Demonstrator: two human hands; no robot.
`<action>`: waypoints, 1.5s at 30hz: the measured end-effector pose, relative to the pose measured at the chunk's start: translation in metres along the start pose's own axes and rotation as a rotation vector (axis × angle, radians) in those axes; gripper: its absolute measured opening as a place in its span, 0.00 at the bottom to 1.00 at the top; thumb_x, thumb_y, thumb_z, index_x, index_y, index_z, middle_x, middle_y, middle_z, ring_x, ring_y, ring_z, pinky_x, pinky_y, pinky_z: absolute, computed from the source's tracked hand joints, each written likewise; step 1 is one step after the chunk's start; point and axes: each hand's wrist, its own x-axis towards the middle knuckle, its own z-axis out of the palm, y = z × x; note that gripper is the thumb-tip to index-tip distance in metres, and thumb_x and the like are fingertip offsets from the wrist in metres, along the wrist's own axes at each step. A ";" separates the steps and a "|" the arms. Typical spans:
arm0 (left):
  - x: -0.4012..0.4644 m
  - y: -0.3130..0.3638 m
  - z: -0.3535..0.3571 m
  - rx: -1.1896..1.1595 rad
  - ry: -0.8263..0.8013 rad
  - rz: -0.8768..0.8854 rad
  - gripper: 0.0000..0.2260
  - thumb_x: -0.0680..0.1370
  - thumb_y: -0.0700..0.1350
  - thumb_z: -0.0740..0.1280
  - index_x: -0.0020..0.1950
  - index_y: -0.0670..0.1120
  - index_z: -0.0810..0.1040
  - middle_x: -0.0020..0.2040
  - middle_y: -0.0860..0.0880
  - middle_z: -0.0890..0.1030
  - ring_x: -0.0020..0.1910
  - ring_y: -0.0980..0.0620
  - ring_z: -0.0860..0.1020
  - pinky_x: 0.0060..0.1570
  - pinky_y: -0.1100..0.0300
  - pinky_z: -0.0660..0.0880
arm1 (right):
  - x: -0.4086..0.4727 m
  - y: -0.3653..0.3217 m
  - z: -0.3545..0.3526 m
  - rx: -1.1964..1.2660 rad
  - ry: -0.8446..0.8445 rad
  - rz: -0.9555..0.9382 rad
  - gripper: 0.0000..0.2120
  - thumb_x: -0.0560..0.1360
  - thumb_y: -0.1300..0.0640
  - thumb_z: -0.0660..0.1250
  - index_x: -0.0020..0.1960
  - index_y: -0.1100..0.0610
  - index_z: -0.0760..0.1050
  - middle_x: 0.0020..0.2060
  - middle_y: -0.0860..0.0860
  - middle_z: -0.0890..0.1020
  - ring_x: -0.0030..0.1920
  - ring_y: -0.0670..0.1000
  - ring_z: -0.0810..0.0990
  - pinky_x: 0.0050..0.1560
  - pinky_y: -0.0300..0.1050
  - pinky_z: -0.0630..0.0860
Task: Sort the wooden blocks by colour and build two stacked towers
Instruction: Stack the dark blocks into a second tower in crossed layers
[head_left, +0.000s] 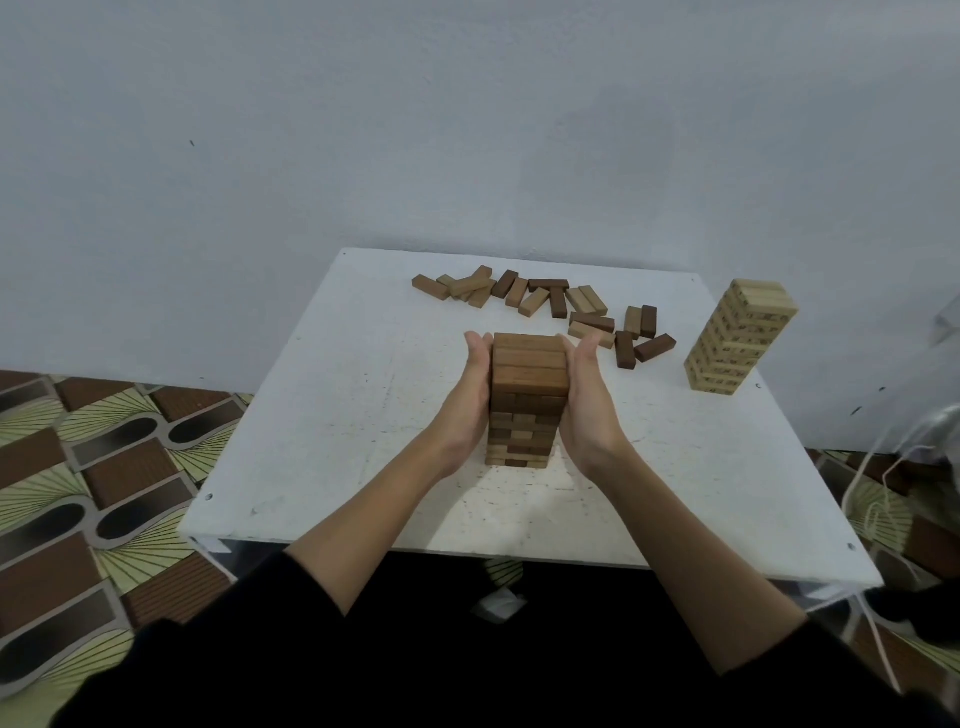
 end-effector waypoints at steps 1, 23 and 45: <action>-0.001 0.001 0.000 -0.002 -0.004 0.001 0.36 0.71 0.69 0.41 0.71 0.52 0.66 0.66 0.51 0.75 0.65 0.57 0.72 0.60 0.65 0.67 | 0.001 0.001 0.000 -0.001 0.005 0.007 0.43 0.65 0.27 0.44 0.73 0.50 0.62 0.66 0.52 0.74 0.67 0.52 0.72 0.71 0.56 0.63; 0.047 -0.027 -0.061 0.539 0.208 -0.069 0.17 0.82 0.49 0.57 0.69 0.44 0.69 0.64 0.51 0.72 0.63 0.54 0.70 0.61 0.61 0.62 | 0.098 0.017 -0.062 -0.859 0.243 -0.070 0.16 0.80 0.64 0.58 0.66 0.58 0.71 0.68 0.54 0.71 0.69 0.54 0.67 0.69 0.47 0.63; 0.217 -0.017 -0.045 1.207 -0.233 0.140 0.22 0.79 0.40 0.63 0.72 0.41 0.64 0.73 0.45 0.61 0.69 0.43 0.60 0.68 0.53 0.60 | 0.200 0.001 -0.083 -1.332 0.122 -0.217 0.13 0.75 0.61 0.65 0.58 0.64 0.74 0.57 0.58 0.72 0.54 0.59 0.69 0.47 0.45 0.66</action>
